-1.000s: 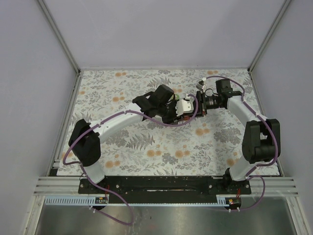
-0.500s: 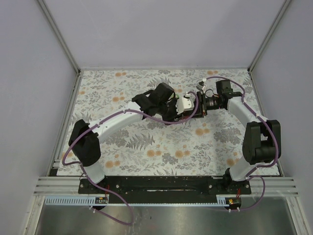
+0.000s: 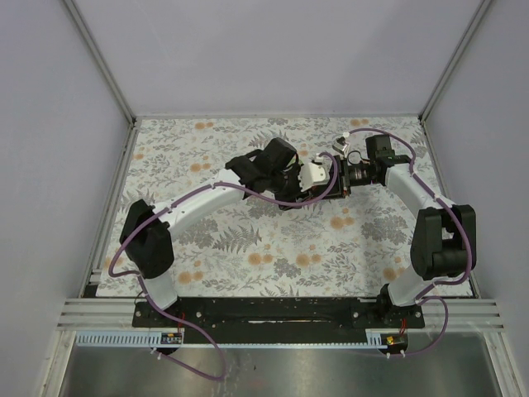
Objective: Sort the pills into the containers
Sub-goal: Open the pill container at the center of the board.
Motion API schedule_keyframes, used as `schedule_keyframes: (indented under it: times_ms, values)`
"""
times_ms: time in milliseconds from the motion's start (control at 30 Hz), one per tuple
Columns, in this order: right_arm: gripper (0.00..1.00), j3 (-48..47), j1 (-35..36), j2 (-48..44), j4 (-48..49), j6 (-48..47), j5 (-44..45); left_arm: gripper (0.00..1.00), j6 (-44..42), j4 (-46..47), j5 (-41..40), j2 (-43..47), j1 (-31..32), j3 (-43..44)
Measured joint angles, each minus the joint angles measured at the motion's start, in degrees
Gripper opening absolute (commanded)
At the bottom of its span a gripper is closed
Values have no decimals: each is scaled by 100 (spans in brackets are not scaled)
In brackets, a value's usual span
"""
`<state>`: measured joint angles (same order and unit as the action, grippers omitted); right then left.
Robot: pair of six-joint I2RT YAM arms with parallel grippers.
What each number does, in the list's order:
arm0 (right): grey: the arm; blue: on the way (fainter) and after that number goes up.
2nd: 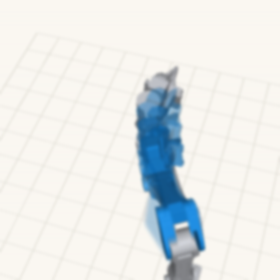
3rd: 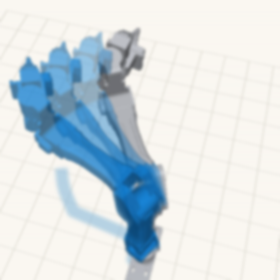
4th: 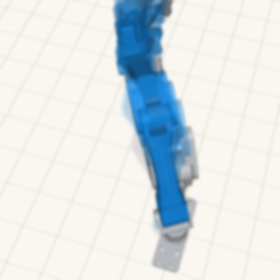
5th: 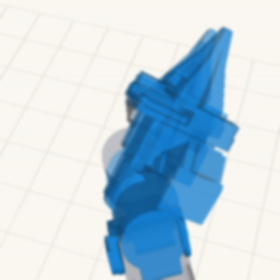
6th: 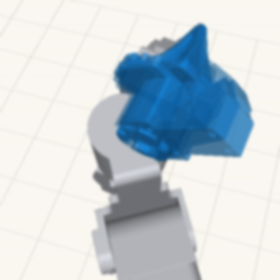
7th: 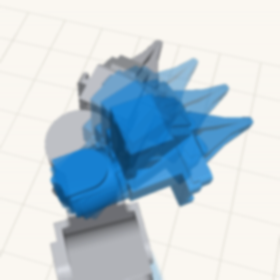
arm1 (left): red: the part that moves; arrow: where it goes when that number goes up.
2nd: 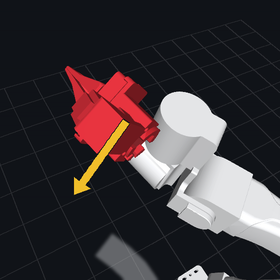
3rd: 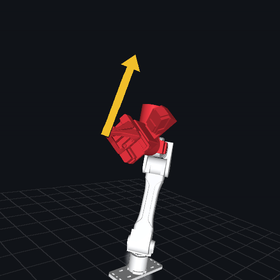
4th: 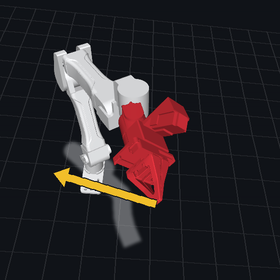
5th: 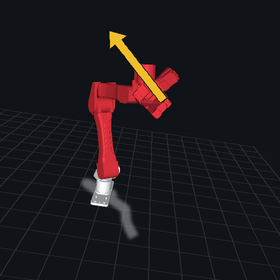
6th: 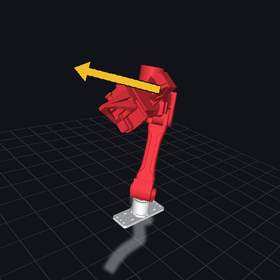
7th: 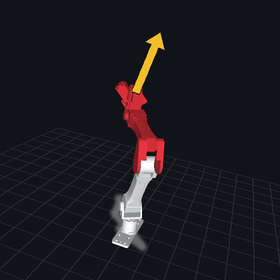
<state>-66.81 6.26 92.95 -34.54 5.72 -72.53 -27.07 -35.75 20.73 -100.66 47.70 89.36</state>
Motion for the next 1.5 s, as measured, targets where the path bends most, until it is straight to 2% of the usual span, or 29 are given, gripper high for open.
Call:
schedule_keyframes:
  times_ms: [600, 733, 867, 967, 1133, 1267, 1500]
  values:
    - [46, 0, 13, -9, -136, -184, 109, 0, 39, -195, -22, -131, -2, 181]
    - [38, 0, 13, -11, -138, -214, 144, 0, 63, -197, -22, -162, -2, 201]
    - [38, 0, 17, -11, -177, -201, 146, 0, 61, -199, -39, -164, -2, 201]
    - [31, 0, 17, -11, -208, -210, 151, 0, 61, -205, -61, -164, -2, 201]
    - [11, 0, 17, -11, -256, -219, 203, 0, 70, -227, -59, -197, -2, 221]
    - [0, 0, 17, -13, -275, -219, 262, 0, 98, -275, -57, -240, -2, 258]
    - [0, 0, 17, -133, -275, -205, 391, 0, 122, -291, -39, -258, -2, 293]
